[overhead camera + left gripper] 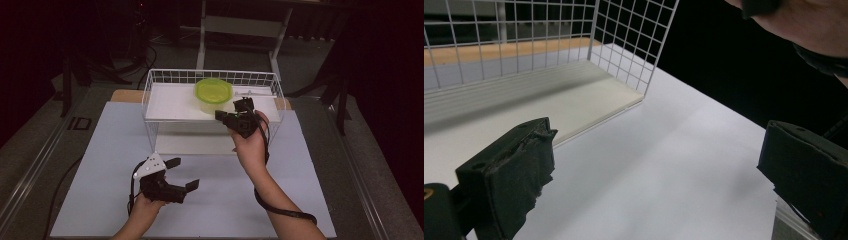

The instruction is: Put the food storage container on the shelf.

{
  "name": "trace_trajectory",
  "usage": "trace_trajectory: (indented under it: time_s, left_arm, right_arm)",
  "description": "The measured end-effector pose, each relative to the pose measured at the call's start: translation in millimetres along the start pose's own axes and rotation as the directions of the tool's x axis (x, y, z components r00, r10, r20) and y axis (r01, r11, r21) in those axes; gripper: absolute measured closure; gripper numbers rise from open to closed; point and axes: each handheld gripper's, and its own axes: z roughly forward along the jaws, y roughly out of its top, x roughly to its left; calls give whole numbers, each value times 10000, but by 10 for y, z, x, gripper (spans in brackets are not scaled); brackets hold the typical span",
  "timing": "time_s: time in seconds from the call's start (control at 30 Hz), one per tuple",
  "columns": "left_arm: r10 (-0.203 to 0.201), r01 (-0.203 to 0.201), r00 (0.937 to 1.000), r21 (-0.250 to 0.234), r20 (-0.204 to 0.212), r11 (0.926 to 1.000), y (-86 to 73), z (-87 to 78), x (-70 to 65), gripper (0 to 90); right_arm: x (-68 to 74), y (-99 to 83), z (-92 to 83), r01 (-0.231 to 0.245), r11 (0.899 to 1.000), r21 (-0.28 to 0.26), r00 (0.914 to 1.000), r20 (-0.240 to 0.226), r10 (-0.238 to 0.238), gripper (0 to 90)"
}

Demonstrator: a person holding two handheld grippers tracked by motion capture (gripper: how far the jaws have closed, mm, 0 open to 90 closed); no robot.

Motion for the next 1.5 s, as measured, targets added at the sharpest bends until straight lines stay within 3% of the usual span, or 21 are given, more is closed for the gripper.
trace_trajectory:
  time_s: [0.33,0.93,1.0,1.13,1.43,1.5]
  left_arm:
    - [-14,14,10000,-67,-16,10000,-44,-21,12,21]
    - [124,-128,9998,-210,-165,9997,-26,-74,22,21]
    - [78,-82,9999,-259,-141,9996,-22,-87,26,21]
    - [28,-31,9999,-285,-101,9996,-6,-113,38,21]
    - [65,-64,10000,-187,56,9998,17,-102,-4,21]
    - [154,-152,9997,-148,172,9998,51,-94,-24,21]
  right_arm:
    - [-54,83,65,-164,9999,-46,9992,375,166,900]
    - [-19,115,216,-258,9996,132,9991,350,253,882]
    - [-16,98,179,-370,9993,69,9993,88,369,866]
    - [39,41,79,-118,9999,102,9995,-290,121,834]
    - [125,-79,-142,616,9977,-266,9973,-397,-626,750]
    - [150,-131,-208,929,9948,-419,9947,-410,-946,652]
